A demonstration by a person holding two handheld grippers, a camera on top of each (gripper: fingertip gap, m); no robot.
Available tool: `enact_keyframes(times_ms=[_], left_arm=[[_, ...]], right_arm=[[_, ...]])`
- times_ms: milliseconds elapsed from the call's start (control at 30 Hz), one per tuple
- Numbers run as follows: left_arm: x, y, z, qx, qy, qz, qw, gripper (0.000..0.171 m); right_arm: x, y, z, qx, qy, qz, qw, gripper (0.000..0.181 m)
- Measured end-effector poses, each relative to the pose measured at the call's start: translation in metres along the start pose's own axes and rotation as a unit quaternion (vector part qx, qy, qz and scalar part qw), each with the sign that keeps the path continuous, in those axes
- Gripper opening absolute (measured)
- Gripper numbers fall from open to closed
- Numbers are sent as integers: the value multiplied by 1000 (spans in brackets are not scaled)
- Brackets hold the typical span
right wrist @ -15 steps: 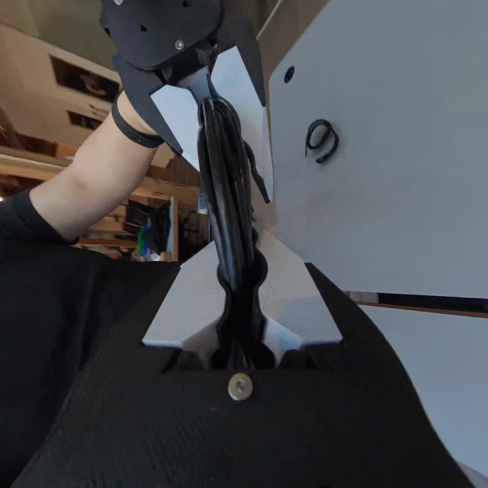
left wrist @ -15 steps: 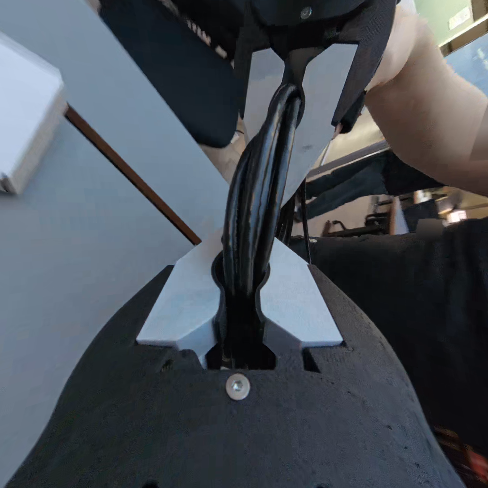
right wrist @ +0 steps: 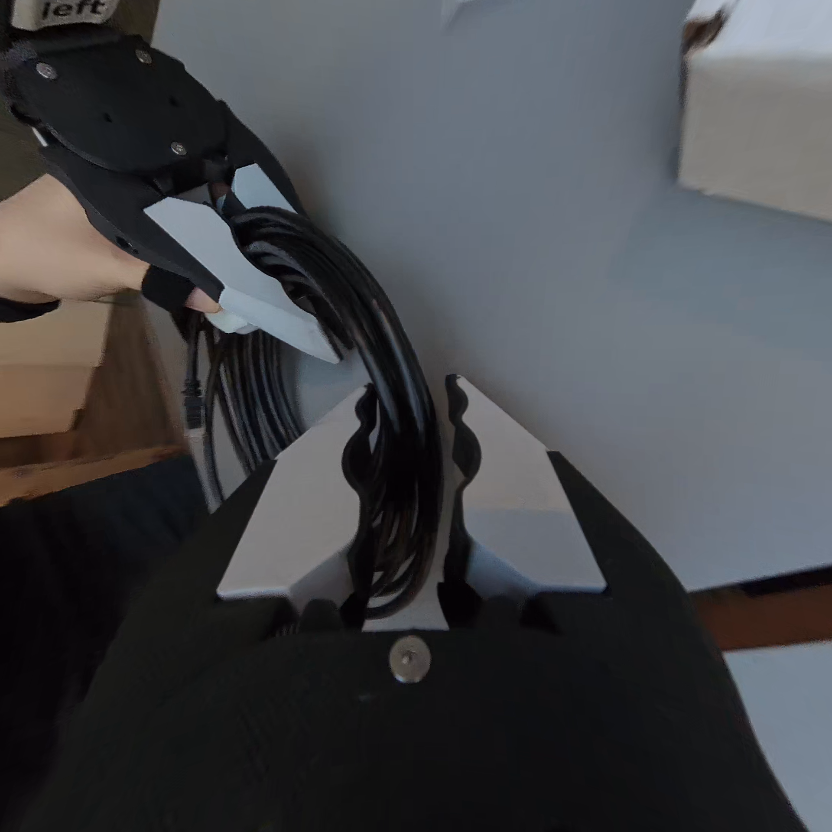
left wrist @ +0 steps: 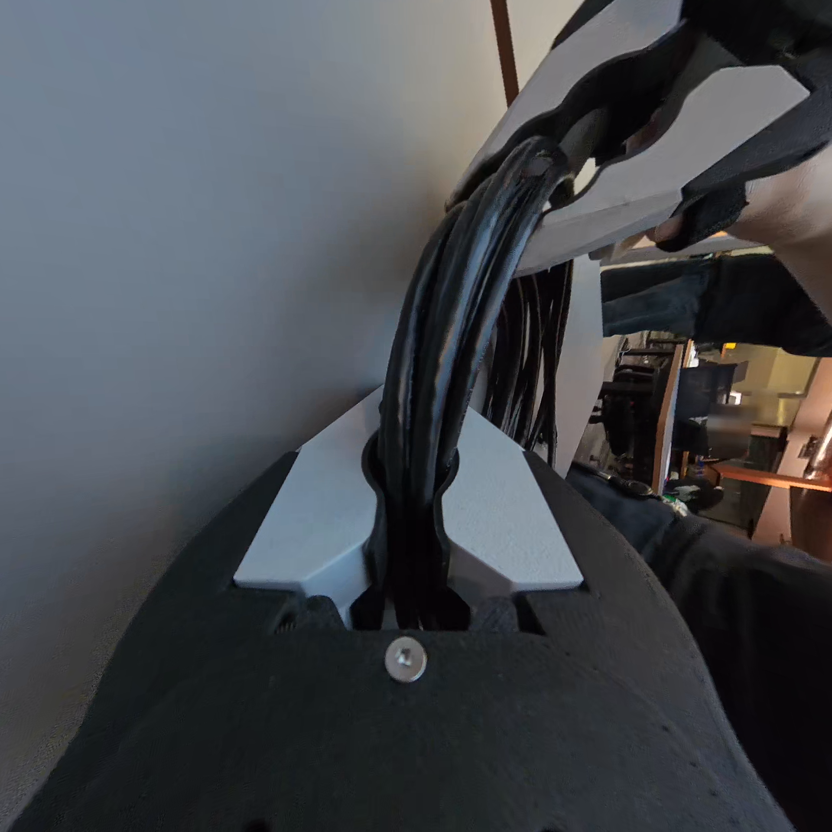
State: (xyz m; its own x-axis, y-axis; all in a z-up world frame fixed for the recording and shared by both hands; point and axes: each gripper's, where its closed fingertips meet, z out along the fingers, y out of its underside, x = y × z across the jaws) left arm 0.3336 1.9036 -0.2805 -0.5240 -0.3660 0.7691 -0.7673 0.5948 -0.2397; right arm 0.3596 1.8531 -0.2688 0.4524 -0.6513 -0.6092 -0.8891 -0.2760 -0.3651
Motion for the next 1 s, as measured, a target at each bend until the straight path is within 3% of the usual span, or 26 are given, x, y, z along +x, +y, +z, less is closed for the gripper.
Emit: enact_keyframes(times_ms=[100,200,367,467,533,600,733,767,867,1000], left_arm=[[-6,-6,-5,24,-5,-30,999,9],[-11,-16,-12,63,-35,-34,997,15],[-17,-38,-46,145,-91,-65,983,73],[-14,-48,-81,184,-131,-50,973,66],[-6,-45,-93,180,-136,-38,973,51],[-6,-28,-90,133,-161,-30,977,49],[-27,14,-60,32,-222,-24,974,52],[-32,15,-59,37,-243,-22,969,40],[-34,18,-54,33,-259,-24,965,41],[-36,23,-62,48,-257,2,965,30]], right_arm=[[15,-7,-33,64,102,-40,992,52],[16,27,-65,105,157,-4,982,54],[-22,122,-56,95,76,126,984,45],[-35,147,-42,73,82,119,987,34],[-46,159,-30,39,77,111,990,23],[-50,168,-21,13,88,93,992,22],[-64,157,-2,25,59,98,993,16],[-66,153,2,26,58,97,993,17],[-75,137,18,18,43,103,994,16],[-77,137,20,0,37,123,992,18]])
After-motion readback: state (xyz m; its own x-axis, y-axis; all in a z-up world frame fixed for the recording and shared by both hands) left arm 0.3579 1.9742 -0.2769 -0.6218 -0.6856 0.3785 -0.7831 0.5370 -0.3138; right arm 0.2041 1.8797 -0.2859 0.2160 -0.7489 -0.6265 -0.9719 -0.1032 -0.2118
